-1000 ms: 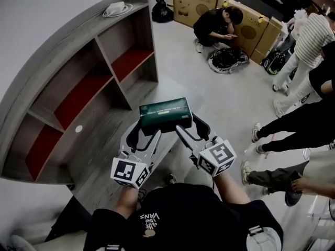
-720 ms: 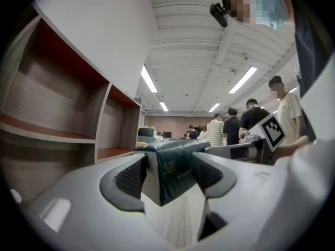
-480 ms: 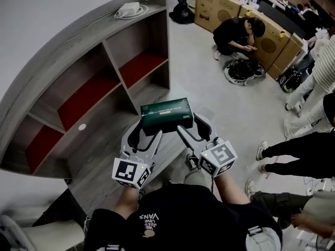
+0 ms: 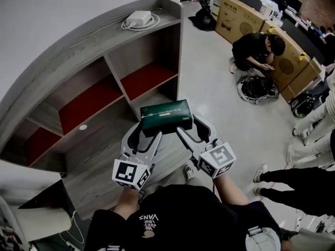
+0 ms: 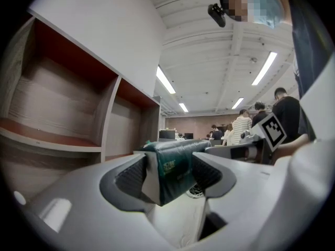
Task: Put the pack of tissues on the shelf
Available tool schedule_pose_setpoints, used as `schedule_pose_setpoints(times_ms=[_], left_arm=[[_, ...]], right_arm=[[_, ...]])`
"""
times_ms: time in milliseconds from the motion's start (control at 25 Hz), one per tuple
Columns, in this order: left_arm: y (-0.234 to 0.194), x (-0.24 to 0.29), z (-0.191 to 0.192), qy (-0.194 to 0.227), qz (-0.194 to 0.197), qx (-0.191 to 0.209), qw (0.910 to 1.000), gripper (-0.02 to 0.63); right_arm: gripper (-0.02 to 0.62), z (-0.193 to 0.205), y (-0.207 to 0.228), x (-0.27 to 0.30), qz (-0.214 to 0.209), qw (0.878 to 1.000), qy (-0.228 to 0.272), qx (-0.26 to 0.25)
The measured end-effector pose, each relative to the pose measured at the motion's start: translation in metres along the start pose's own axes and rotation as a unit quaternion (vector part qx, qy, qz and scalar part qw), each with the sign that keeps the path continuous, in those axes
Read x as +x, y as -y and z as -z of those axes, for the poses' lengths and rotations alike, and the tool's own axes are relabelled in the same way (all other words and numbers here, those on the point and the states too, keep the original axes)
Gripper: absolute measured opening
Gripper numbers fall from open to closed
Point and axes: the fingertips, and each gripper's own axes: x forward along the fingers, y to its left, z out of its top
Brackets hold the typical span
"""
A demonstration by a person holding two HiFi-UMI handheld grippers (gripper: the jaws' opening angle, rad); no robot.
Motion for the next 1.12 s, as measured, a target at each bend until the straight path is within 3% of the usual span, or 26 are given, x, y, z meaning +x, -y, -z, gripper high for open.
schedule_pose_setpoints(times_ms=[560,840,1120], left_arm=[[-0.032,0.047,-0.002,0.015,-0.118,0.026,0.9926,0.301],[-0.064,0.076,-0.004,0.009,-0.158,0.037,0.9868,0.301],[-0.069,0.082,0.004,0.008,-0.19,0.051,0.9803,0.301]], right_arm=[[0.235,-0.009,0.048,0.064,-0.115,0.993,0.0,-0.019],[0.235,-0.015,0.067,0.11,-0.148,0.989,-0.007,-0.021],[0.235,-0.011,0.074,0.121,-0.172,0.985,0.002,-0.032]])
